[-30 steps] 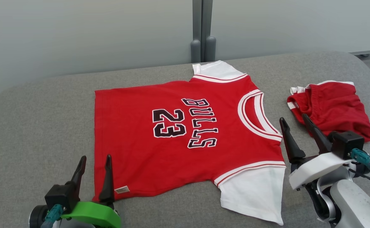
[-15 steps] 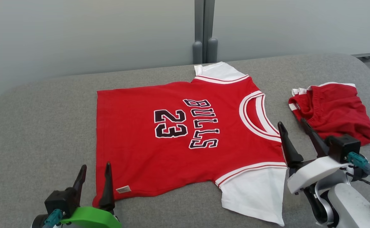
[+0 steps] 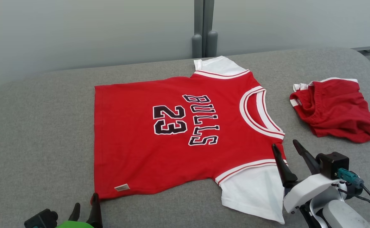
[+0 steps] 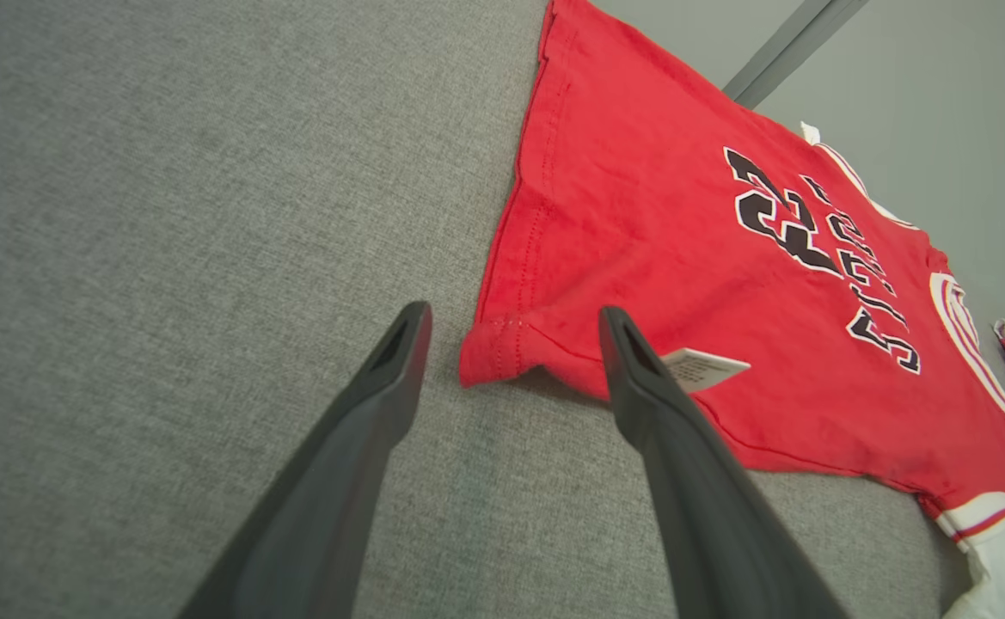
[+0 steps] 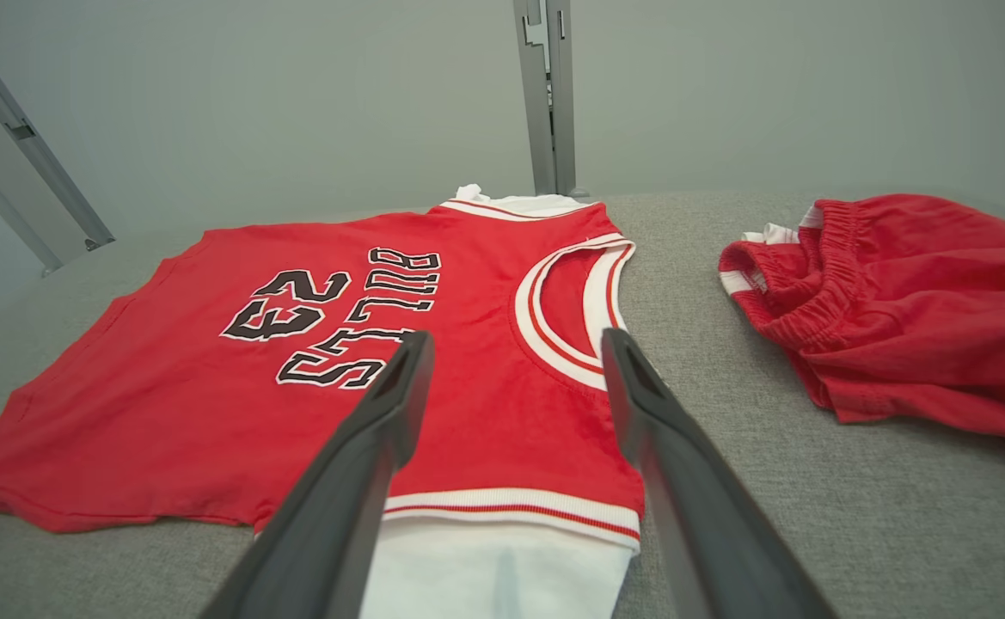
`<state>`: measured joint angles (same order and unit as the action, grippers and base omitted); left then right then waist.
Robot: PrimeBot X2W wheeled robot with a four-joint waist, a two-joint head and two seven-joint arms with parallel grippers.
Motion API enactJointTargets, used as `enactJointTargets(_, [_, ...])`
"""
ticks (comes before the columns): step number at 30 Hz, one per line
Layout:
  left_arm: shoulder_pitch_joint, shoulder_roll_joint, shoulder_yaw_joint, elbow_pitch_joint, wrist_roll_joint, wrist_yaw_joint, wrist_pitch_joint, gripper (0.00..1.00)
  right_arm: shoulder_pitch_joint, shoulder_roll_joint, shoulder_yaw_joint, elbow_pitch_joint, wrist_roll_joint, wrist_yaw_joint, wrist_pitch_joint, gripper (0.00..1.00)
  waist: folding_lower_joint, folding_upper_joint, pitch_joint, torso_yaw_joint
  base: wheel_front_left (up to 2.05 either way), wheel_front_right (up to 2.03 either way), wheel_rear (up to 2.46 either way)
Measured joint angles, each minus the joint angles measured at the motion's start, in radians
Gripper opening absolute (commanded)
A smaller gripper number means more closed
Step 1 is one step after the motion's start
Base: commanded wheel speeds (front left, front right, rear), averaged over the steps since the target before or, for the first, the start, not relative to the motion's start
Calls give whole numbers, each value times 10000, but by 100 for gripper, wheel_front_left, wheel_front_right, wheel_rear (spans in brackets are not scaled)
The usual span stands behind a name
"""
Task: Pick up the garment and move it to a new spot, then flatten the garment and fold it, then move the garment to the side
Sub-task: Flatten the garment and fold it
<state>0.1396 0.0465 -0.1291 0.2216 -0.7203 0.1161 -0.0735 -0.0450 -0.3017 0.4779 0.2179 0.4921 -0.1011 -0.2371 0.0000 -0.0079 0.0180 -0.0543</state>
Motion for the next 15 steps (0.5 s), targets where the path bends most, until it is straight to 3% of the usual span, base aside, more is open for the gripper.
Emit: enactJointTargets(15, [-128, 2, -90, 192, -3649, 73, 819, 100, -132, 121, 88, 157, -4, 132, -2, 100, 0, 0, 496, -364, 0, 0, 0])
